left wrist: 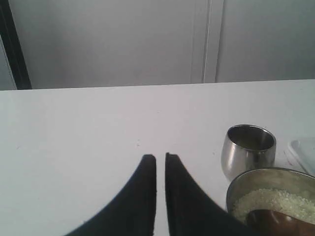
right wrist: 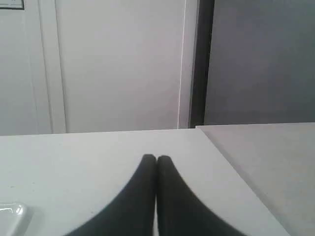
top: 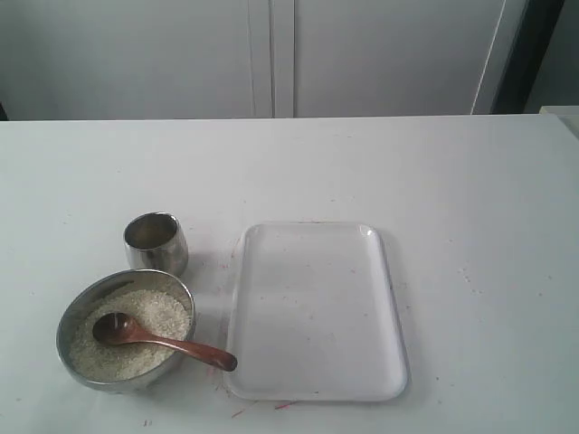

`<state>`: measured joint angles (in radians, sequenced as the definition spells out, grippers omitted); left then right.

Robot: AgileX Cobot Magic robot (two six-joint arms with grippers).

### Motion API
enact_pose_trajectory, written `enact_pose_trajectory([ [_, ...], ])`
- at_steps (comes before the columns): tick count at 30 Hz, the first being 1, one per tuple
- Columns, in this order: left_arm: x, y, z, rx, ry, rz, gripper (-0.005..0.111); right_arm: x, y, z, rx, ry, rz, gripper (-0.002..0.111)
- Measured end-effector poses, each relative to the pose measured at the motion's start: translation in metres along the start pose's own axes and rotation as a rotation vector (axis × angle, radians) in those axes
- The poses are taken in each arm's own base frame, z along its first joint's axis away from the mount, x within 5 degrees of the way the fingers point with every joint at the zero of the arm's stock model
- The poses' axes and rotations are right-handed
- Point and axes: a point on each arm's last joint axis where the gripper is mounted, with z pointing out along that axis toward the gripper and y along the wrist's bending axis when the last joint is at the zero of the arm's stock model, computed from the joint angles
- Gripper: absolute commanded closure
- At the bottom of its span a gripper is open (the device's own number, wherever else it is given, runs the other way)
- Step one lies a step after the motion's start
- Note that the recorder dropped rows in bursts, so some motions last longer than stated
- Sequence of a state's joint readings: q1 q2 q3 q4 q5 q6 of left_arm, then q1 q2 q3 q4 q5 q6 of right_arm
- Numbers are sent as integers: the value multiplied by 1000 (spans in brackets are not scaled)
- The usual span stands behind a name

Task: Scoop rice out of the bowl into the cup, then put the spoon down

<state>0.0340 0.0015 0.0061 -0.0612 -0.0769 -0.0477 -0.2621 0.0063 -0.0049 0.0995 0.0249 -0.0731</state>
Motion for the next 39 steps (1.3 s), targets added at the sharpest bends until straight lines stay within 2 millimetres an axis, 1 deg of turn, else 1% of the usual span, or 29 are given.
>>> enact_pose_trajectory([
  [5, 0, 0, 0, 0, 0, 0, 92, 0, 0, 0, 0, 0, 7, 108],
  [8, 0, 0, 0, 0, 0, 0, 92, -1, 0, 0, 1, -14, 73, 108],
  [14, 0, 0, 0, 0, 0, 0, 92, -3, 0, 0, -6, -38, 449, 108],
  [17, 0, 0, 0, 0, 0, 0, 92, -3, 0, 0, -8, -38, 539, 108],
  [25, 0, 0, 0, 0, 0, 0, 92, -10, -1, -1, -25, -115, 574, 108],
  [32, 0, 0, 0, 0, 0, 0, 92, -11, -1, -1, -27, -123, 577, 108],
  [36, 0, 0, 0, 0, 0, 0, 92, -5, 0, -1, -3, -7, 577, 108],
  [39, 0, 0, 0, 0, 0, 0, 92, -14, 2, -3, 7, 71, 576, 108],
])
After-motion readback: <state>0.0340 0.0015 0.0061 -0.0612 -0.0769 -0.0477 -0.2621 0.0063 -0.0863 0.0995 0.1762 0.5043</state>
